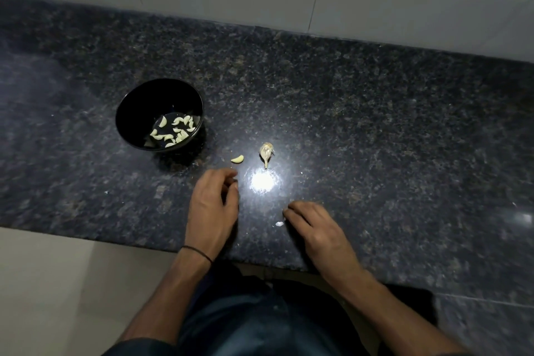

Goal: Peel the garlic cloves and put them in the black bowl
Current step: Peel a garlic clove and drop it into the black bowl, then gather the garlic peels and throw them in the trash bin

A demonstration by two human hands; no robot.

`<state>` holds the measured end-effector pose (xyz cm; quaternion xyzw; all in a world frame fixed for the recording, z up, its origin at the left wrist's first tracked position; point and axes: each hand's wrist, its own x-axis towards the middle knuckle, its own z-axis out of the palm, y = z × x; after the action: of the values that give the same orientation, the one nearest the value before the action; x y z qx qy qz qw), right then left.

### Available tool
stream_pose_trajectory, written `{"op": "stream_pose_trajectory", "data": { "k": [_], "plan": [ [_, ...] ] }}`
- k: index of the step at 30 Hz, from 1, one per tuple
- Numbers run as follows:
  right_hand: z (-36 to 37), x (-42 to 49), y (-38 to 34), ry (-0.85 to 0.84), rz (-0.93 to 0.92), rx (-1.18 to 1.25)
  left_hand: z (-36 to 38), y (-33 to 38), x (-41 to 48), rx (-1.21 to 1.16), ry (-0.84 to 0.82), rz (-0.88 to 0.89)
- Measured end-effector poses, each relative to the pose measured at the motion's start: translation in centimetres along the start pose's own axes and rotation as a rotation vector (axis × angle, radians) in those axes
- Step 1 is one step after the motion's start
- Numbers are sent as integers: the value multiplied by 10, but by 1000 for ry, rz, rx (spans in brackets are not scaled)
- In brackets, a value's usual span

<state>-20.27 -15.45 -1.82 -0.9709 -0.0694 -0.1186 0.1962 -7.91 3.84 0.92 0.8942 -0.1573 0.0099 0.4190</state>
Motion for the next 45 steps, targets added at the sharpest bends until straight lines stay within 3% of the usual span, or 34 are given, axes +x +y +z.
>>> {"op": "stream_pose_trajectory", "data": {
  "k": [8, 12, 17, 22, 28, 37, 40, 42, 45],
  "plan": [
    [-2, 11, 7, 67, -55, 13, 1, 0, -28, 116, -170, 130],
    [-2, 18, -3, 147, 120, 112, 1, -2, -27, 135, -198, 116],
    [3, 22, -24, 68, 214, 136, -1, 3, -20, 165, -236, 131],
    [11, 1, -52, -35, 178, -11, -2, 0, -15, 147, -259, 140],
    [14, -1, -42, 27, 100, -29, -3, -5, -11, 125, -287, 173],
    [14, 1, -36, -12, -14, -212, -14, -20, -5, 40, -391, 294],
    [16, 4, -47, 43, 85, -194, -17, -26, 1, -24, -437, 296],
    [18, 9, -60, 165, 230, -98, -18, -28, 6, -66, -463, 290],
    [16, 25, -78, 434, 718, 334, -19, -29, 11, -140, -485, 259]
  ]
}}
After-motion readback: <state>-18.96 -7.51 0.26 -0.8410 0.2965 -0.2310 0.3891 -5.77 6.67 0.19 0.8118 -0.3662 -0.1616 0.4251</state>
